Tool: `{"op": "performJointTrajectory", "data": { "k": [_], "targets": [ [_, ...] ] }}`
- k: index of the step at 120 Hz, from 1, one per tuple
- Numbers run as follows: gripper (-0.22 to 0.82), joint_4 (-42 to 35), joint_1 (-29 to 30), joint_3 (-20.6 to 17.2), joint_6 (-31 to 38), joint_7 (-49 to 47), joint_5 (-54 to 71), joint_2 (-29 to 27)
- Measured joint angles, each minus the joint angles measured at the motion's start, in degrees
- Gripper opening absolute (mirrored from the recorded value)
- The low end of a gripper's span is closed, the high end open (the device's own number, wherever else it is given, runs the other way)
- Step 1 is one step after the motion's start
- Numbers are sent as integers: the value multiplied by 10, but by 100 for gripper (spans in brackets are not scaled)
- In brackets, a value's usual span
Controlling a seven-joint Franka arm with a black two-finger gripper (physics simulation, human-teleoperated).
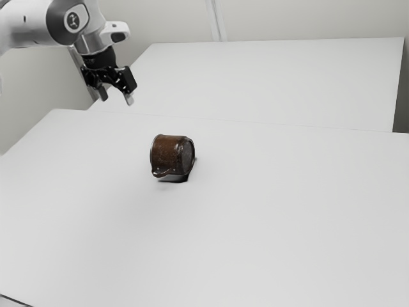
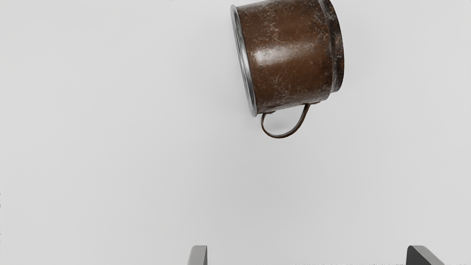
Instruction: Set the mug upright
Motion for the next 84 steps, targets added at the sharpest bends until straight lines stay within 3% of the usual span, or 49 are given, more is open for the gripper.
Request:
{"op": "performJointTrajectory", "data": {
  "k": [17, 35, 84],
  "targets": [
    [59, -1, 4, 4, 4, 18, -8, 6],
    [59, 39, 5, 13, 10, 35, -61, 69],
    [59, 74, 73, 86, -70, 118, -380, 209]
  ]
}}
